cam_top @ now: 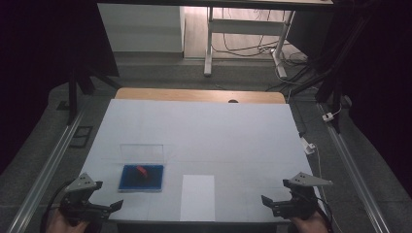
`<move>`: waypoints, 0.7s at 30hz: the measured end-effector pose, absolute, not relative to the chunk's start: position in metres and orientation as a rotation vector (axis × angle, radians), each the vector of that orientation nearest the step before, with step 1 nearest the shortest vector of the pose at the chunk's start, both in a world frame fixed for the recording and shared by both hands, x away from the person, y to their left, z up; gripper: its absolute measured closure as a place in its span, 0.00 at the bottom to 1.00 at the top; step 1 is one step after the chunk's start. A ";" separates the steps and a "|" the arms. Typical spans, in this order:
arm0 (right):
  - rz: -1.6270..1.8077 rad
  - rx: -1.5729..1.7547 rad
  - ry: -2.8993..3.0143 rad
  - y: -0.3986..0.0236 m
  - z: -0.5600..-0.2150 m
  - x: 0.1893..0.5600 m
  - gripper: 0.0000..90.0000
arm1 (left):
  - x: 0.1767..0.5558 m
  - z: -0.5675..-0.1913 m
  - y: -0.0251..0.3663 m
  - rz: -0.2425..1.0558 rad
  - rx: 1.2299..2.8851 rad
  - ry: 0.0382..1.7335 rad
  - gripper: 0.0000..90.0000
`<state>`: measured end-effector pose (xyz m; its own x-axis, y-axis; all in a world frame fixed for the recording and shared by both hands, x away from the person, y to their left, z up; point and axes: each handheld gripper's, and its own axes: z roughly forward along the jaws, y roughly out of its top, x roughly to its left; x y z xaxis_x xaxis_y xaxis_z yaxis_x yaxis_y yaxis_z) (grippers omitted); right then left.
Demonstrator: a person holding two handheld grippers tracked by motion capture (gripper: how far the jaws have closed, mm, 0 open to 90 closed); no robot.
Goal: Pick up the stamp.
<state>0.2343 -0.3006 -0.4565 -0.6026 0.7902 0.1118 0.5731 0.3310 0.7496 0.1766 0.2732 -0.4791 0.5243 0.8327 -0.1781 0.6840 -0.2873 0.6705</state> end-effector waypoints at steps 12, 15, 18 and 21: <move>1.125 1.217 2.338 -0.300 -0.457 0.234 0.00 | 0.182 -0.471 0.266 0.325 2.037 1.176 0.00; 1.127 1.214 2.339 -0.299 -0.457 0.234 0.00 | 0.186 -0.470 0.264 0.327 2.025 1.149 0.00; 1.127 1.210 2.339 -0.299 -0.457 0.234 0.00 | 0.190 -0.470 0.262 0.319 2.026 1.129 0.00; 1.126 1.209 2.343 -0.299 -0.457 0.234 0.00 | 0.195 -0.473 0.258 0.293 2.034 1.110 0.00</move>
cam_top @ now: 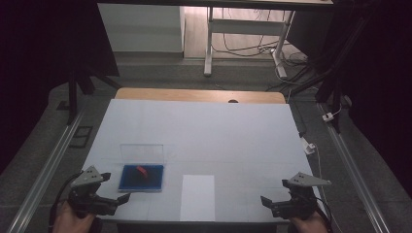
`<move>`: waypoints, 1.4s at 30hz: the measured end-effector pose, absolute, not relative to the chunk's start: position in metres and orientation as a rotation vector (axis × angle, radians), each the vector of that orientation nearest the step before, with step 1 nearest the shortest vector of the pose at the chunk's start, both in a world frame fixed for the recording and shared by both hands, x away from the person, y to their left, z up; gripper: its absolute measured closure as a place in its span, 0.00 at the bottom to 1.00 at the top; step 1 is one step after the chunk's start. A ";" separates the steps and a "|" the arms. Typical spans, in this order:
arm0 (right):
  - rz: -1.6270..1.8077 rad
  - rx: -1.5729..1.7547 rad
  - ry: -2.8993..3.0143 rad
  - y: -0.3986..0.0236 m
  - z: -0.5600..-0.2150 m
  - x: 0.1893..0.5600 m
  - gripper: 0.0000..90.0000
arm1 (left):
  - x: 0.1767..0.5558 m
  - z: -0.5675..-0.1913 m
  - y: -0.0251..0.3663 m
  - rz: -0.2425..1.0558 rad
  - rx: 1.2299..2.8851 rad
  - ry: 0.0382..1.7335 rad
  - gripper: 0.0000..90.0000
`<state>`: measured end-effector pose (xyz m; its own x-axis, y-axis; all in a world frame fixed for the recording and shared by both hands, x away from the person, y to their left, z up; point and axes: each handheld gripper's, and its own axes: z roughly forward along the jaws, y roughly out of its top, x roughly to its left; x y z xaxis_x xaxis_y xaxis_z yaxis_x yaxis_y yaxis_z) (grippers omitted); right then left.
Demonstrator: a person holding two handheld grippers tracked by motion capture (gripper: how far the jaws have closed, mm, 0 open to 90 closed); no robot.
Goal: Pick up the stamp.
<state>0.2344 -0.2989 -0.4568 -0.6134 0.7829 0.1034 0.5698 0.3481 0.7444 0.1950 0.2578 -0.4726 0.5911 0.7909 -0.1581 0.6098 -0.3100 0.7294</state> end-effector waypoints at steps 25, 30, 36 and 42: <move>1.098 1.203 2.371 -0.296 -0.458 0.236 0.00 | 0.240 -0.487 0.236 0.302 2.068 1.090 0.00; 1.084 1.195 2.383 -0.295 -0.458 0.236 0.00 | 0.251 -0.490 0.232 0.307 2.095 1.104 0.00; 1.087 1.201 2.384 -0.296 -0.458 0.236 0.00 | 0.262 -0.494 0.222 0.330 2.149 1.141 0.00; 1.079 1.191 2.392 -0.294 -0.458 0.236 0.00 | 0.274 -0.500 0.214 0.324 2.226 1.167 0.00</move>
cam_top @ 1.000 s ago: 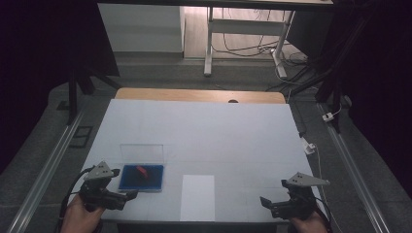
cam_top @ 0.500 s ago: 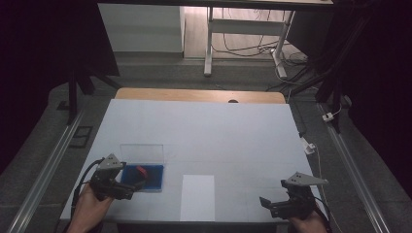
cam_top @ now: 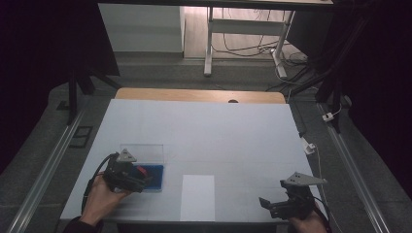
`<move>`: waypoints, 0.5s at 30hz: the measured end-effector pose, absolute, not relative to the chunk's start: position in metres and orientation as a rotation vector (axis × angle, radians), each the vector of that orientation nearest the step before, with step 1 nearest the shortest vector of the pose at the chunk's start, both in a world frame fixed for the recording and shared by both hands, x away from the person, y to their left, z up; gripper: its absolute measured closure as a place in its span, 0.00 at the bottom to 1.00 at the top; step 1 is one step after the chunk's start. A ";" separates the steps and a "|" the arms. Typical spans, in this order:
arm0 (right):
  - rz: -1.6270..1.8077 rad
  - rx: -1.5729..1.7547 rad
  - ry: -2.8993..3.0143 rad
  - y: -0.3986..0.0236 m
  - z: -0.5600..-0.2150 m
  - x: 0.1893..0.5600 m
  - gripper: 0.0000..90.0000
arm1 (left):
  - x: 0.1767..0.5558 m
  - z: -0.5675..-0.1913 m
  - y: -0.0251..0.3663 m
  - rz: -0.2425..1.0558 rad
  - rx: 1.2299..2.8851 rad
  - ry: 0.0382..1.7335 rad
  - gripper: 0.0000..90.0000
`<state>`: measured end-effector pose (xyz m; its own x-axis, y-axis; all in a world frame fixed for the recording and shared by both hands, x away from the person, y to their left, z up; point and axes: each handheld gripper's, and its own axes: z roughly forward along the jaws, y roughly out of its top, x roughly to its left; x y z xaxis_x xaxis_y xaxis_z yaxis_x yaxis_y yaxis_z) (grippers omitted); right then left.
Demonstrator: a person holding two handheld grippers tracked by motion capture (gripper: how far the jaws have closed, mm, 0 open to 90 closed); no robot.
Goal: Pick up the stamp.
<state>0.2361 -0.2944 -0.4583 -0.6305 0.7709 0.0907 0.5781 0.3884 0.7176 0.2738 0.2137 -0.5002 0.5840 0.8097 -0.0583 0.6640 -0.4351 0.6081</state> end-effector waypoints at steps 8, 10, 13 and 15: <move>1.074 1.185 2.399 -0.294 -0.459 0.236 0.00 | 0.278 -0.499 0.213 0.357 2.249 1.176 0.21; 1.063 1.179 2.404 -0.293 -0.458 0.236 0.00 | 0.278 -0.499 0.214 0.371 2.265 1.173 0.33; 1.062 1.181 2.403 -0.293 -0.459 0.236 0.00 | 0.278 -0.498 0.215 0.361 2.265 1.165 0.38; 1.061 1.182 2.404 -0.293 -0.459 0.236 0.00 | 0.278 -0.497 0.215 0.354 2.265 1.155 0.49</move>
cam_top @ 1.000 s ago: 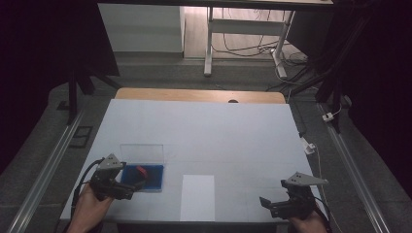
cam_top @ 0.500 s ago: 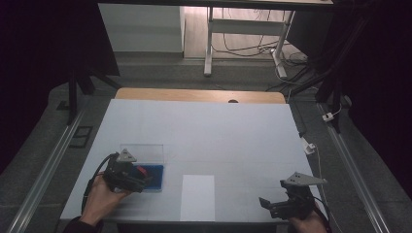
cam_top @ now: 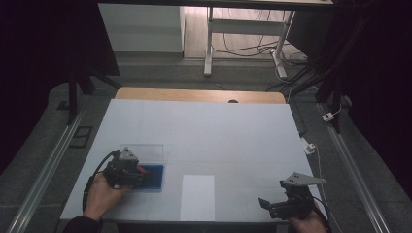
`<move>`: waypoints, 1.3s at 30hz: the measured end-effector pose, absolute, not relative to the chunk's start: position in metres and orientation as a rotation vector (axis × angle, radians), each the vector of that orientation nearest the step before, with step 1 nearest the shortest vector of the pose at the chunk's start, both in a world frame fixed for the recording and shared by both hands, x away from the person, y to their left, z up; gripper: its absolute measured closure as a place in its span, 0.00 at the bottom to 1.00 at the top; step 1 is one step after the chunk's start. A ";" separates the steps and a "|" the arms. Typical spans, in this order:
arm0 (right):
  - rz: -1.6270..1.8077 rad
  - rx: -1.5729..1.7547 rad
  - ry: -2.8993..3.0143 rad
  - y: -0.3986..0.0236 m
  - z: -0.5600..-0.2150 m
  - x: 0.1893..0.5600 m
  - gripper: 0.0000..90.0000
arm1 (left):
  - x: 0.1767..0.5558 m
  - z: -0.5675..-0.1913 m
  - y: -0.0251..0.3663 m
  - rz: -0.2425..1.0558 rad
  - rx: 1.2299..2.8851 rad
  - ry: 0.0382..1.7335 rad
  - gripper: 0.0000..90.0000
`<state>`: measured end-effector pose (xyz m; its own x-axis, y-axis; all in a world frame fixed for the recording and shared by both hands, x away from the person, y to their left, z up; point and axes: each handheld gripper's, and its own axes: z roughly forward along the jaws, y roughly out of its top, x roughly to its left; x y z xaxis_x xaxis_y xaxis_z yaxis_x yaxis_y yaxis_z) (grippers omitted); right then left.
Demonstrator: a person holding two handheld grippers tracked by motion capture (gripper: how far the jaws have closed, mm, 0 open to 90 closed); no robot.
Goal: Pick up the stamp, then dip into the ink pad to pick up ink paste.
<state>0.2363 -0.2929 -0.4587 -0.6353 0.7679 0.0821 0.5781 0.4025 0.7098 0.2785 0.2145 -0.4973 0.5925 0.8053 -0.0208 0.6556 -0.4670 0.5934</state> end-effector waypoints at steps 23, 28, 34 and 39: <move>1.057 1.153 2.413 -0.292 -0.458 0.235 0.00 | 0.268 -0.477 0.216 0.347 2.199 1.115 0.65; 1.056 1.145 2.413 -0.292 -0.458 0.234 0.00 | 0.267 -0.474 0.218 0.348 2.177 1.113 0.65; 1.064 1.145 2.402 -0.292 -0.458 0.234 0.00 | 0.268 -0.476 0.217 0.338 2.189 1.114 0.65; 1.069 1.148 2.405 -0.293 -0.458 0.234 0.00 | 0.271 -0.482 0.212 0.319 2.208 1.109 0.65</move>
<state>0.2342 -0.2927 -0.4579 -0.6498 0.7570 0.0690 0.5586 0.4139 0.7188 0.2714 0.2124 -0.4815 0.6146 0.7861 -0.0661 0.6311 -0.4397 0.6390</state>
